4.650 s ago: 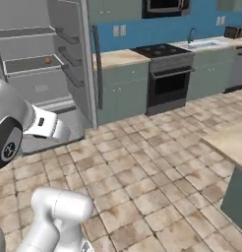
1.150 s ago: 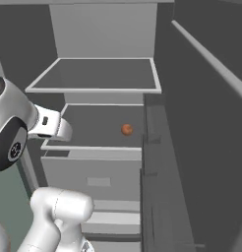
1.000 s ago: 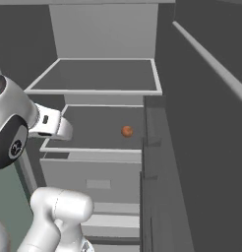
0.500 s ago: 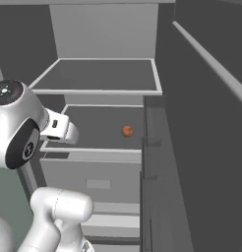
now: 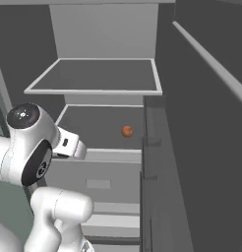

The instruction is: Open the fridge, remove the pear, onion, and shrimp, and place them on any counter.

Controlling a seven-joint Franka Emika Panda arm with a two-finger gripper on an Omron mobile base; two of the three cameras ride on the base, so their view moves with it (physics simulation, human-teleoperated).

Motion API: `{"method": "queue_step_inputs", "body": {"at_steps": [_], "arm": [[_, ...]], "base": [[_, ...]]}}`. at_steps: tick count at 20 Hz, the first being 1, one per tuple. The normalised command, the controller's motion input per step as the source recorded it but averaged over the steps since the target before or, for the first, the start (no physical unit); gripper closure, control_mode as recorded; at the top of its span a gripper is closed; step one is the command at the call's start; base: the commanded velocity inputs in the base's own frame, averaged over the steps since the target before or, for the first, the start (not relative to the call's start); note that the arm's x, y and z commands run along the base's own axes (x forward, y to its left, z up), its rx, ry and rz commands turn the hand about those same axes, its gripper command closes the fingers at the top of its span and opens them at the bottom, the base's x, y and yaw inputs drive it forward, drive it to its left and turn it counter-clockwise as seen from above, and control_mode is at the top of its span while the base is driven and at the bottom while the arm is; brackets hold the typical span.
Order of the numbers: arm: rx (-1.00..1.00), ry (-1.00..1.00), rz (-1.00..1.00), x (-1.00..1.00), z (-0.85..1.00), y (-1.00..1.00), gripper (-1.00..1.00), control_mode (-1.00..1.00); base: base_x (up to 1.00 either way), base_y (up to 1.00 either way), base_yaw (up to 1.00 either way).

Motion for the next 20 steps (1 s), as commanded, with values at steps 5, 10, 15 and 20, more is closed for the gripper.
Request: {"method": "queue_step_inputs", "body": {"at_steps": [5,10,15,20], "arm": [[0.01,0.01,-0.05,0.11,-0.26,-0.12,-1.0,-1.0],[0.0,0.04,-0.05,0.36,-0.22,-0.04,-1.0,-1.0],[-0.06,0.0,-0.08,0.45,-0.48,-0.03,-1.0,-1.0],[-0.01,0.0,-0.09,0.44,-0.34,-0.08,-1.0,-1.0]], "base": [[0.0,0.0,0.0],[0.0,0.0,0.0],[0.0,0.0,0.0],[0.0,0.0,0.0]]}}
